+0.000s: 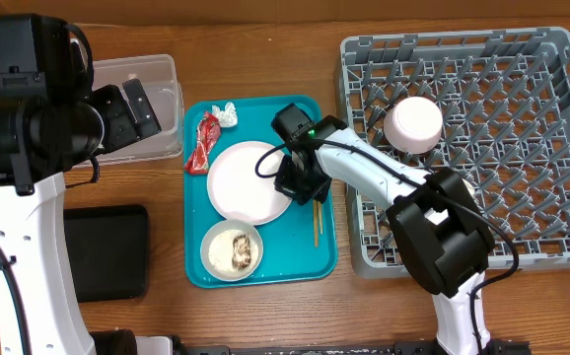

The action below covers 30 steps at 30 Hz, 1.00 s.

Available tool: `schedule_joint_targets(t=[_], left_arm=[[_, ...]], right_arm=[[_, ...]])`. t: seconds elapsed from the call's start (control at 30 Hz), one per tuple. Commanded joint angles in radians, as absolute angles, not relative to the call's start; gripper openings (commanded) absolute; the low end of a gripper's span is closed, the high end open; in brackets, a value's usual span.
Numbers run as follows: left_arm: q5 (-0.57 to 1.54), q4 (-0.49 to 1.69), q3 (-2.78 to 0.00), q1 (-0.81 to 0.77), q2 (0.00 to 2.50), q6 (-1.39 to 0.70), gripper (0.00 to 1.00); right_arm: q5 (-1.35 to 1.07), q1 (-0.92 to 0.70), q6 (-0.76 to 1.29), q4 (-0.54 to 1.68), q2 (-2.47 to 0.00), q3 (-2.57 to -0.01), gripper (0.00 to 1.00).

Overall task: Sort waste into correct bins and load items into the dishwasher
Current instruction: 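Grasp the pink plate rim with the right gripper and lift, then carry the pink plate into the dish rack and stand it upright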

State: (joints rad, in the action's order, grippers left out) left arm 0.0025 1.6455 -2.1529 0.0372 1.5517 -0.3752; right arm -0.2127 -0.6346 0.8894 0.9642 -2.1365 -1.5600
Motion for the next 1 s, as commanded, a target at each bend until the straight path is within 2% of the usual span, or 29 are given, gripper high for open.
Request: schedule_joint_targets(t=[0.0, 0.33, 0.5, 0.67, 0.97], left_arm=[[-0.010, 1.642, -2.155, 0.039, 1.552, -0.382, 1.00], [-0.010, 1.642, -2.155, 0.039, 1.552, -0.382, 1.00], [-0.010, 1.642, -2.155, 0.039, 1.552, -0.382, 1.00], [-0.010, 1.642, -2.155, 0.039, 1.552, -0.382, 1.00], [-0.010, 1.642, -2.155, 0.039, 1.552, -0.382, 1.00]], right_arm=[[-0.157, -0.631, 0.860, 0.975, -2.094, -1.572, 0.04], [0.146, -0.630, 0.780, 0.979, -1.840, -1.573, 0.04], [0.429, -0.581, 0.751, 0.995, -1.658, -1.573, 0.04], [0.577, -0.400, 0.622, 1.023, -1.559, -1.573, 0.04], [0.683, -0.028, 0.594, 1.092, -1.598, -1.572, 0.04]])
